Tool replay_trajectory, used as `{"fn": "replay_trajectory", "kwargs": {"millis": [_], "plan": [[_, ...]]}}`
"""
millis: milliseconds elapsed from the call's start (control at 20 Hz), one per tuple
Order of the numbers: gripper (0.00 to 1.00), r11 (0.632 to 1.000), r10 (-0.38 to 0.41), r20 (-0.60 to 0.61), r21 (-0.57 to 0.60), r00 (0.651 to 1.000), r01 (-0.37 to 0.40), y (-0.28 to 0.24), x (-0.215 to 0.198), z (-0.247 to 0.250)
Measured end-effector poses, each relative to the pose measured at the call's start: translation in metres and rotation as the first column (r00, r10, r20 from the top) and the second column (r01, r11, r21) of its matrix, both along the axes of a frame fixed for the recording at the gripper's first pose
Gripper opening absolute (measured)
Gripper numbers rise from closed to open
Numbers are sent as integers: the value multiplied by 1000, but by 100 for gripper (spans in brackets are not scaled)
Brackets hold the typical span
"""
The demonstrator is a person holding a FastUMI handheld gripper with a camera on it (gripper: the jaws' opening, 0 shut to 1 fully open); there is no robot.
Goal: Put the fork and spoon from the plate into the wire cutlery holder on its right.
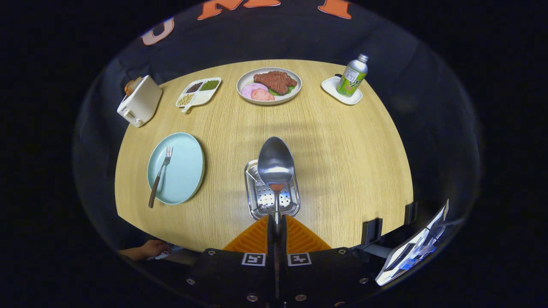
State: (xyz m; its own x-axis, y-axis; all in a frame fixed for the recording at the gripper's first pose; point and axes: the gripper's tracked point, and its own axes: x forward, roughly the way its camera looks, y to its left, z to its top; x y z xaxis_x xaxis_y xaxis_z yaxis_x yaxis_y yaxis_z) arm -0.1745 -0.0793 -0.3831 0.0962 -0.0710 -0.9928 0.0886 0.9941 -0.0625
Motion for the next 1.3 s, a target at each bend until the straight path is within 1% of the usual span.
{"fn": "replay_trajectory", "kwargs": {"millis": [300,450,800,950,1050,1100,1150,1200,1300], "plan": [[6,998,54,-12,11,998,-54,-6,-6,-5],[7,998,54,3,17,999,-54,-11,-2,-4],[8,998,9,107,56,994,-15,-11,23,8],[9,999,6,211,51,977,-17,-11,45,22],[13,999,3,324,45,946,-18,-8,69,39],[17,999,-6,388,50,922,-14,-5,83,51],[21,999,-19,460,52,888,-5,-3,98,65],[25,999,-24,533,48,846,-2,-2,114,82],[35,1000,-13,667,29,745,-8,-1,141,115]]}}
